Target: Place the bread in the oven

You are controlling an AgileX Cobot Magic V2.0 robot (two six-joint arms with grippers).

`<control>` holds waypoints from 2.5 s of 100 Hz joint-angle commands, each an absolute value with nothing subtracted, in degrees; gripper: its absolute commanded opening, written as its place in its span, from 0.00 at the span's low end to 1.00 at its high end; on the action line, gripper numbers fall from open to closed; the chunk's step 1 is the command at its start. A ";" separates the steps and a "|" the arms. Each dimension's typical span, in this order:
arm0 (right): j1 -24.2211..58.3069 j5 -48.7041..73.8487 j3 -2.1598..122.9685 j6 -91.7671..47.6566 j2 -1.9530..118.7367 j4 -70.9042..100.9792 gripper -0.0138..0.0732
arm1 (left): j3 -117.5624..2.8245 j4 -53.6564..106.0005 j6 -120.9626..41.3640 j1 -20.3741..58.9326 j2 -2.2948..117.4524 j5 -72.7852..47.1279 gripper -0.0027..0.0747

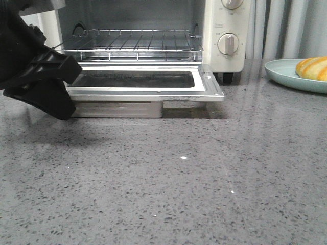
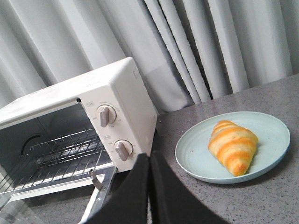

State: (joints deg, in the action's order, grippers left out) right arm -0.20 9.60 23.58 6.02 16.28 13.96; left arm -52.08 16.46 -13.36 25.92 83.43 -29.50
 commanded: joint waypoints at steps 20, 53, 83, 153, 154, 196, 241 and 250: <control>-0.13 18.86 35.24 5.68 26.35 10.43 0.09 | -54.44 16.90 -13.21 25.56 73.70 -22.29 0.01; -0.13 36.31 60.98 5.68 55.33 -3.09 0.39 | -54.44 17.25 -13.21 25.56 54.05 -26.07 0.01; -4.53 39.02 74.36 5.68 79.52 -10.92 0.58 | -54.19 17.25 -13.21 25.56 39.68 -32.22 0.01; -4.88 37.34 76.81 6.00 100.39 -10.36 0.54 | -47.38 17.31 -13.21 25.56 32.54 -32.89 0.01; -4.88 37.44 76.81 6.00 100.54 -10.36 0.53 | -47.38 17.31 -13.21 25.56 32.54 -32.89 0.01; -4.27 39.23 82.50 5.04 87.27 -11.20 0.08 | -47.38 17.31 -13.21 25.56 32.54 -32.89 0.01; 23.84 42.67 85.71 -2.34 64.43 -3.61 0.08 | -47.38 16.34 -13.21 27.26 32.54 -31.05 0.01; 31.45 44.07 85.71 -2.34 67.12 -3.62 0.08 | -47.38 16.20 -13.21 29.03 32.54 -29.84 0.01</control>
State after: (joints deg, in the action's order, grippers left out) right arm 25.53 46.21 84.20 -1.85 65.30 -3.81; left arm -45.95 15.69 -13.36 27.43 32.42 -35.35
